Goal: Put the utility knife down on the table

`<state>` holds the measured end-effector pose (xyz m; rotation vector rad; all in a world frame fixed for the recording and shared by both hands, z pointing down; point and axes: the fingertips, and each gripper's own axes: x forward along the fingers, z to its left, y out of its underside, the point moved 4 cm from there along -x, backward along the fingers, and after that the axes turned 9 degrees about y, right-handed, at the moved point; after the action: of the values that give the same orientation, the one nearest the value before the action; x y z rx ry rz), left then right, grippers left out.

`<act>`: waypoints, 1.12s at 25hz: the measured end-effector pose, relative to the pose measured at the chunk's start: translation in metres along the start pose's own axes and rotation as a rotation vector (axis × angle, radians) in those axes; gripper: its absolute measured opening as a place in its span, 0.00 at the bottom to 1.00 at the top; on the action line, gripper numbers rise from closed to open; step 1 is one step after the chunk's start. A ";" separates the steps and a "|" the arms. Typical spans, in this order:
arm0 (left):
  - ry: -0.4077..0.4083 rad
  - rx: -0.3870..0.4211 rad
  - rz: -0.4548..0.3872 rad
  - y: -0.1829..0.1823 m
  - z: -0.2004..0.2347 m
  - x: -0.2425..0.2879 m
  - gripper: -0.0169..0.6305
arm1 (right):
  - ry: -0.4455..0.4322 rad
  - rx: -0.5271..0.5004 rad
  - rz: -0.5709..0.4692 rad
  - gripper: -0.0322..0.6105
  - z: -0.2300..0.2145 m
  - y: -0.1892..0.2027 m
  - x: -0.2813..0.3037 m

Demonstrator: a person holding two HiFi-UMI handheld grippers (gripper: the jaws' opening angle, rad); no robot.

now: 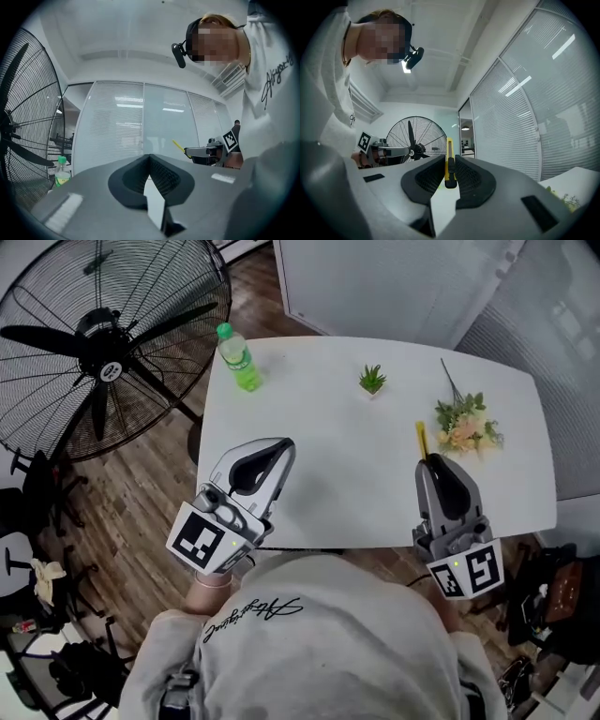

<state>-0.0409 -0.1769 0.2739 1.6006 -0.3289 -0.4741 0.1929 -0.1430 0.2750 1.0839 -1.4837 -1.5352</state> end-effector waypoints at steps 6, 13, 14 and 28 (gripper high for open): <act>0.012 -0.013 -0.016 -0.001 0.011 0.002 0.02 | 0.012 -0.011 -0.001 0.16 0.004 -0.001 0.008; 0.025 -0.012 -0.004 0.006 0.014 0.001 0.03 | 0.011 -0.016 0.005 0.16 0.004 0.002 0.014; 0.023 -0.015 -0.005 0.006 0.015 0.001 0.02 | 0.011 -0.017 0.007 0.16 0.004 0.003 0.015; -0.002 -0.032 -0.007 0.011 0.019 -0.005 0.02 | -0.009 -0.044 0.068 0.16 0.011 0.028 0.033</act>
<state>-0.0539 -0.1921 0.2850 1.5710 -0.3157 -0.4842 0.1692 -0.1708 0.2999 0.9918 -1.4713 -1.5207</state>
